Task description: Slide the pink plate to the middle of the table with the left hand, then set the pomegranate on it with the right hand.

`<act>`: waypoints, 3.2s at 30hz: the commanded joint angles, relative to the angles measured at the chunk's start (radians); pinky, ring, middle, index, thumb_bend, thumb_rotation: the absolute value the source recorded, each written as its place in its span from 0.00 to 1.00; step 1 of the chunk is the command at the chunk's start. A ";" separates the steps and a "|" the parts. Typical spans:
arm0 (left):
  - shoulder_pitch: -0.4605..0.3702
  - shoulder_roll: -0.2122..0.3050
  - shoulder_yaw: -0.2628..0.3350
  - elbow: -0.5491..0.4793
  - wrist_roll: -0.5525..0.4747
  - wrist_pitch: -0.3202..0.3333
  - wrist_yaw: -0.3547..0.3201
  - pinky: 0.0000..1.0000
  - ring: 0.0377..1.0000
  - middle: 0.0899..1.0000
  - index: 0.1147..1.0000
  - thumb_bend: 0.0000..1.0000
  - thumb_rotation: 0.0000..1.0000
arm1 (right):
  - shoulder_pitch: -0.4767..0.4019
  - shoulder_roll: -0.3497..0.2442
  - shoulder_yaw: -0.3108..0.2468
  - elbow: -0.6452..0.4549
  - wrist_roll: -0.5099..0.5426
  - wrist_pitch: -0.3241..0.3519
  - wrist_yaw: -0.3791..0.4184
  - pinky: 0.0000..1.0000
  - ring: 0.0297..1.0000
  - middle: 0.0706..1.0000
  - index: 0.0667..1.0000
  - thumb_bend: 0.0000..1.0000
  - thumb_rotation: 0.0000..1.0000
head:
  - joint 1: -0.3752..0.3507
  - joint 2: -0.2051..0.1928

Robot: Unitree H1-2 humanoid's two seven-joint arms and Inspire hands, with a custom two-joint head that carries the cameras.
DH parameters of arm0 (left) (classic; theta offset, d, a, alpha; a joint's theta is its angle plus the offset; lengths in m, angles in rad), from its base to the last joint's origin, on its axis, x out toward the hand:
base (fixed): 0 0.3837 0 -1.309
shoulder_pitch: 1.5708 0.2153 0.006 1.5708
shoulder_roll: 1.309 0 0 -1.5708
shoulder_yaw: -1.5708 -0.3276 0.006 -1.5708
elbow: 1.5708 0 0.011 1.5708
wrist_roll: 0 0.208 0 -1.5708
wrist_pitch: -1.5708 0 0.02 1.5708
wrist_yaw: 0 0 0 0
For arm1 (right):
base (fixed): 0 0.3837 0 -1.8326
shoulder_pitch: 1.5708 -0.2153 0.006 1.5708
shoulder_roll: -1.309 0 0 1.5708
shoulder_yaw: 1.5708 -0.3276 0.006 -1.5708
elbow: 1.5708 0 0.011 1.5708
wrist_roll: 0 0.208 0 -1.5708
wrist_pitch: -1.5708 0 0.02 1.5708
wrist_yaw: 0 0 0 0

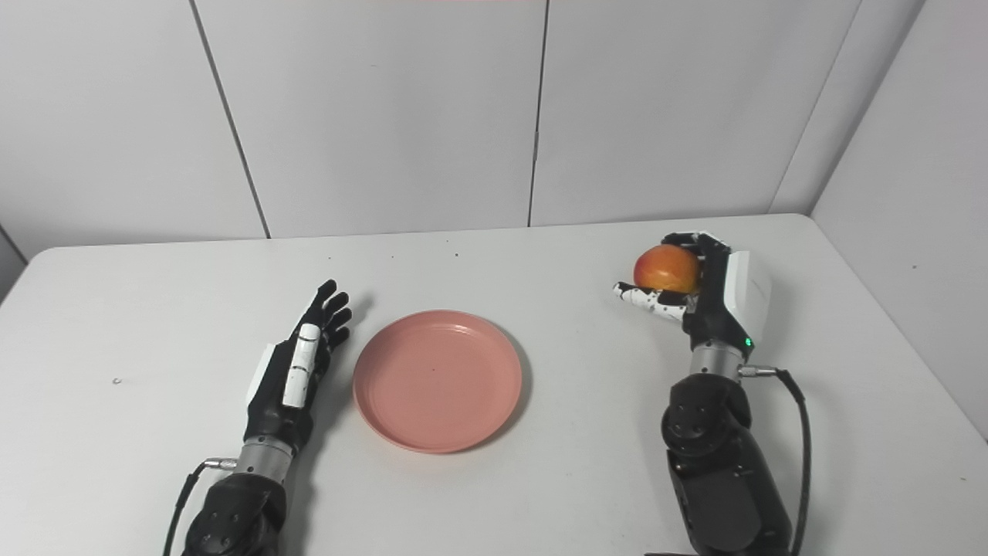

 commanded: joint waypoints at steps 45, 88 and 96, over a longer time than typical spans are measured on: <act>-0.024 -0.064 -0.031 0.038 0.094 -0.070 0.061 0.90 0.94 0.93 0.92 0.52 1.00 | 0.032 0.110 0.217 -0.122 0.023 -0.234 0.227 0.33 0.38 0.45 0.49 0.51 0.00 | 0.199 -0.011; -0.030 -0.065 -0.030 0.032 0.088 -0.055 0.050 0.91 0.94 0.94 0.92 0.54 1.00 | 0.034 0.114 0.347 0.003 -0.140 -0.323 0.303 0.55 0.58 0.46 0.46 0.52 0.00 | 0.198 -0.001; -0.032 -0.068 -0.032 0.030 0.096 -0.057 0.057 0.89 0.93 0.93 0.91 0.53 1.00 | 0.029 0.093 0.365 0.006 -0.163 -0.329 0.322 0.60 0.64 0.63 0.46 0.51 0.14 | 0.197 0.001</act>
